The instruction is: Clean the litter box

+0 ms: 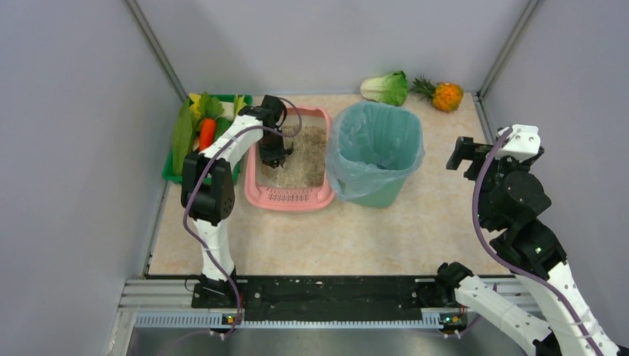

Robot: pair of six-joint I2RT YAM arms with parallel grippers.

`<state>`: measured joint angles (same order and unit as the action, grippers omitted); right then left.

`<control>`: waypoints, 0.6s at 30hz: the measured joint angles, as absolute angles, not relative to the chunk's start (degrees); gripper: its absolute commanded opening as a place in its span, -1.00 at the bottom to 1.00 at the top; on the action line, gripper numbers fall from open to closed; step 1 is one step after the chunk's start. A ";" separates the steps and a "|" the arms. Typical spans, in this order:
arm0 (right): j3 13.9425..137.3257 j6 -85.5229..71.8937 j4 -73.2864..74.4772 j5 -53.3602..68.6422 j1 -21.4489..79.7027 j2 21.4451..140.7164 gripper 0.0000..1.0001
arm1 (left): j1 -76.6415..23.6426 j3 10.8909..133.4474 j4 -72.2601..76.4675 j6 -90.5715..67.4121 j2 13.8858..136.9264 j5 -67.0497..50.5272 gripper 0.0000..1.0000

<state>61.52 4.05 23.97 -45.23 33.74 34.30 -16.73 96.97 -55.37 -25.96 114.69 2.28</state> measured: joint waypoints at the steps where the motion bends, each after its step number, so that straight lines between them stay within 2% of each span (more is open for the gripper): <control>1: 61.52 4.27 23.73 -45.36 33.74 34.30 0.89 | -16.60 97.10 -55.44 -25.50 114.96 2.09 -1.00; 14: 60.64 5.67 21.76 -46.48 33.74 34.61 0.90 | -16.27 97.71 -50.96 -17.04 118.67 3.57 -1.00; 18: 60.62 6.39 21.15 -46.48 33.74 35.09 0.90 | -16.27 94.08 -46.02 -13.52 118.61 4.67 -1.00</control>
<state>60.62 6.39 21.15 -46.48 33.74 35.09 -16.27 94.08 -46.02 -13.52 118.61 4.67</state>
